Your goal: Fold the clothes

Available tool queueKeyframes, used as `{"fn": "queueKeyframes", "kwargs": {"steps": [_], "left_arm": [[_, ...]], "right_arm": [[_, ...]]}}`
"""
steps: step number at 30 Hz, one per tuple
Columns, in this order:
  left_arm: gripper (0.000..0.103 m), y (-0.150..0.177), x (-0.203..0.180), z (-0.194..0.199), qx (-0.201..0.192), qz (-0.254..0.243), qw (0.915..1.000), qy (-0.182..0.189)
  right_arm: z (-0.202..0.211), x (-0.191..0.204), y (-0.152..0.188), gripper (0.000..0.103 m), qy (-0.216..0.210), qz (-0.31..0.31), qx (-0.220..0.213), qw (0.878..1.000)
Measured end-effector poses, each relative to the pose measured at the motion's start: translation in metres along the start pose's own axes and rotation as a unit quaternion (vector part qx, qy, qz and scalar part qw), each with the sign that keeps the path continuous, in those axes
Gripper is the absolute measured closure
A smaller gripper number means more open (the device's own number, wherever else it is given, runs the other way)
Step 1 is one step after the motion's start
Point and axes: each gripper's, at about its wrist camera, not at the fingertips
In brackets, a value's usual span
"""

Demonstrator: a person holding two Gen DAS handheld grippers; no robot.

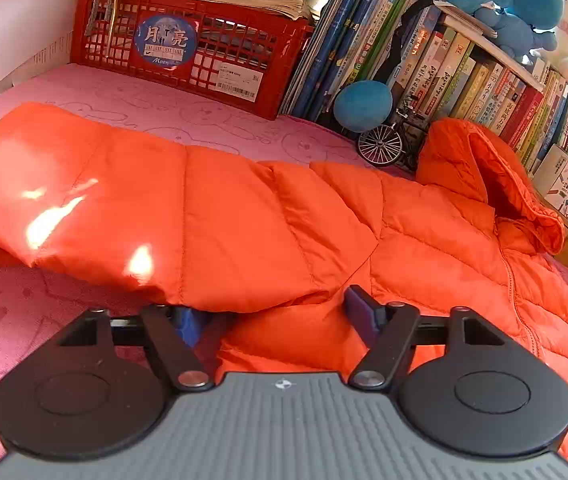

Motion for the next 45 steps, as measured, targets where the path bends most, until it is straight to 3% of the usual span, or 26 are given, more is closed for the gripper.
{"fn": "queueKeyframes", "kwargs": {"steps": [2, 5, 9, 15, 16, 20, 21, 23, 24, 26, 28, 30, 33, 37, 39, 42, 44, 45], "left_arm": [[0.063, 0.010, -0.012, 0.007, -0.003, -0.045, 0.9989, -0.013], [0.066, 0.033, -0.032, 0.024, -0.013, -0.134, 0.9905, -0.026], [0.066, 0.057, -0.040, 0.054, -0.020, -0.179, 0.9835, -0.011], [0.066, 0.061, -0.028, 0.083, -0.010, -0.162, 0.9868, 0.002], [0.067, 0.057, -0.025, 0.087, -0.009, -0.157, 0.9875, 0.006], [0.062, 0.013, -0.011, 0.114, -0.057, -0.112, 0.9909, 0.049], [0.061, 0.000, -0.015, 0.117, -0.073, -0.112, 0.9893, 0.059], [0.053, -0.022, -0.033, 0.116, -0.110, -0.134, 0.9821, 0.074], [0.049, -0.031, -0.048, 0.111, -0.128, -0.152, 0.9768, 0.080], [0.034, -0.042, -0.086, 0.087, -0.159, -0.191, 0.9645, 0.088], [0.031, -0.052, -0.122, 0.061, -0.181, -0.225, 0.9525, 0.097], [0.031, -0.059, -0.150, 0.027, -0.156, -0.233, 0.9538, 0.107], [0.031, -0.061, -0.181, -0.025, -0.106, -0.235, 0.9587, 0.119], [0.031, -0.055, -0.192, -0.067, -0.090, -0.240, 0.9639, 0.072], [0.030, -0.057, -0.183, -0.082, -0.086, -0.220, 0.9711, 0.030], [0.030, -0.063, -0.166, -0.102, -0.078, -0.183, 0.9794, -0.035], [0.028, -0.064, -0.153, -0.107, -0.070, -0.168, 0.9812, -0.062], [0.027, -0.065, -0.147, -0.105, -0.072, -0.165, 0.9815, -0.065]], "right_arm": [[0.002, -0.002, 0.001, 0.076, -0.015, -0.014, 0.011, 1.000], [0.014, 0.002, 0.010, 0.084, -0.031, -0.001, 0.019, 0.999], [0.035, 0.004, 0.021, 0.086, -0.040, 0.014, 0.027, 0.999], [0.069, -0.007, 0.029, 0.084, -0.043, 0.023, 0.050, 0.998], [0.073, -0.007, 0.027, 0.082, -0.038, 0.031, 0.056, 0.997], [0.098, 0.008, 0.006, 0.050, 0.015, 0.109, 0.027, 0.994], [0.101, 0.014, -0.001, 0.047, 0.022, 0.132, 0.008, 0.991], [0.098, 0.033, -0.017, 0.018, 0.030, 0.191, -0.041, 0.980], [0.094, 0.043, -0.024, 0.014, 0.034, 0.220, -0.066, 0.973], [0.069, 0.066, -0.038, 0.013, 0.039, 0.276, -0.103, 0.955], [0.032, 0.088, -0.047, 0.013, 0.039, 0.313, -0.124, 0.941], [-0.004, 0.102, -0.054, 0.014, 0.036, 0.316, -0.131, 0.939], [-0.051, 0.114, -0.063, 0.014, 0.022, 0.290, -0.122, 0.949], [-0.097, 0.115, -0.070, 0.015, 0.038, 0.268, -0.110, 0.956], [-0.113, 0.112, -0.071, 0.018, 0.035, 0.245, -0.090, 0.965], [-0.132, 0.115, -0.062, 0.033, 0.058, 0.242, -0.079, 0.965], [-0.133, 0.114, -0.058, 0.061, 0.089, 0.243, -0.094, 0.961], [-0.133, 0.111, -0.058, 0.068, 0.093, 0.241, -0.096, 0.961]]}}
Point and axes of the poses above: each gripper's, at about its wrist camera, not at the fingertips, and z roughly against the way its jaws point, x to its left, y to its underside, and after that the axes turned 8 degrees about -x, right-handed
